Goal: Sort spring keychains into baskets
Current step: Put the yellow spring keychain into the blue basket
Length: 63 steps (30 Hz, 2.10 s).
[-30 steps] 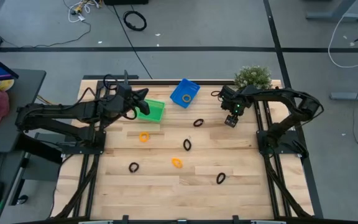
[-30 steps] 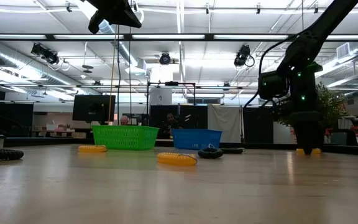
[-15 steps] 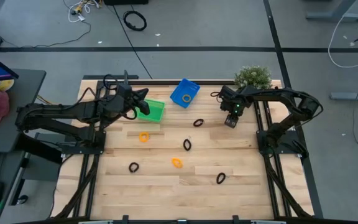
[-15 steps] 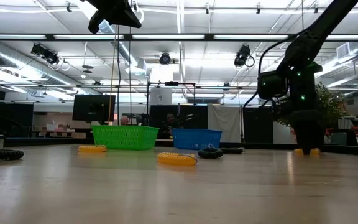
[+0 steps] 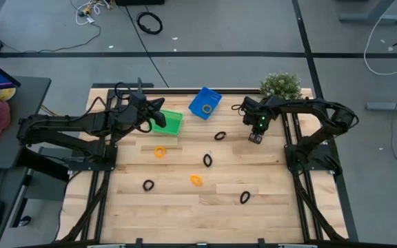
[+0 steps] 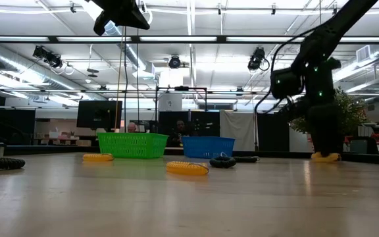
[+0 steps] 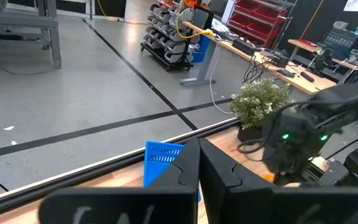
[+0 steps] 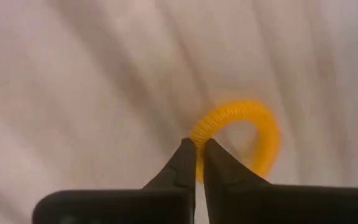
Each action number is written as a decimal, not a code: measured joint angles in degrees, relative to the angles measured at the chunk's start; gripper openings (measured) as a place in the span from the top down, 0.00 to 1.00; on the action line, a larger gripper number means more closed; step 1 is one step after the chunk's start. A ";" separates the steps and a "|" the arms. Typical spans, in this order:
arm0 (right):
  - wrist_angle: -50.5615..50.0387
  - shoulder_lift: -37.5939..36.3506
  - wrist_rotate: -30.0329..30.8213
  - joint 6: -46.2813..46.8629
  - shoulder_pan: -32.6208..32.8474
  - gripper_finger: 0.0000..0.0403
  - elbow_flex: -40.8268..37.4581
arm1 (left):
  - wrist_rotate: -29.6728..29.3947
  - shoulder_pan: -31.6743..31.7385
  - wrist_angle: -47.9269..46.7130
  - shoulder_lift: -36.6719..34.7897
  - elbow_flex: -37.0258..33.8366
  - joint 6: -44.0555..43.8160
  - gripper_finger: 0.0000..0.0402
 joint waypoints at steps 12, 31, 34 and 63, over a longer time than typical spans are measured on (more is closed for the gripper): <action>-18.97 -12.52 -2.72 5.45 12.73 1.00 12.80 | -0.01 0.00 0.03 0.00 0.00 1.20 0.99; -30.48 -12.10 -4.32 20.22 40.21 1.00 35.17 | 0.00 1.36 0.00 0.00 0.00 1.07 0.99; -29.89 -9.12 -6.56 19.47 40.34 1.00 36.45 | 0.01 1.36 -0.01 0.00 0.00 1.60 0.99; -40.26 29.23 -3.62 2.19 35.55 1.00 85.52 | 1.67 1.36 -3.43 -0.02 0.00 10.23 0.99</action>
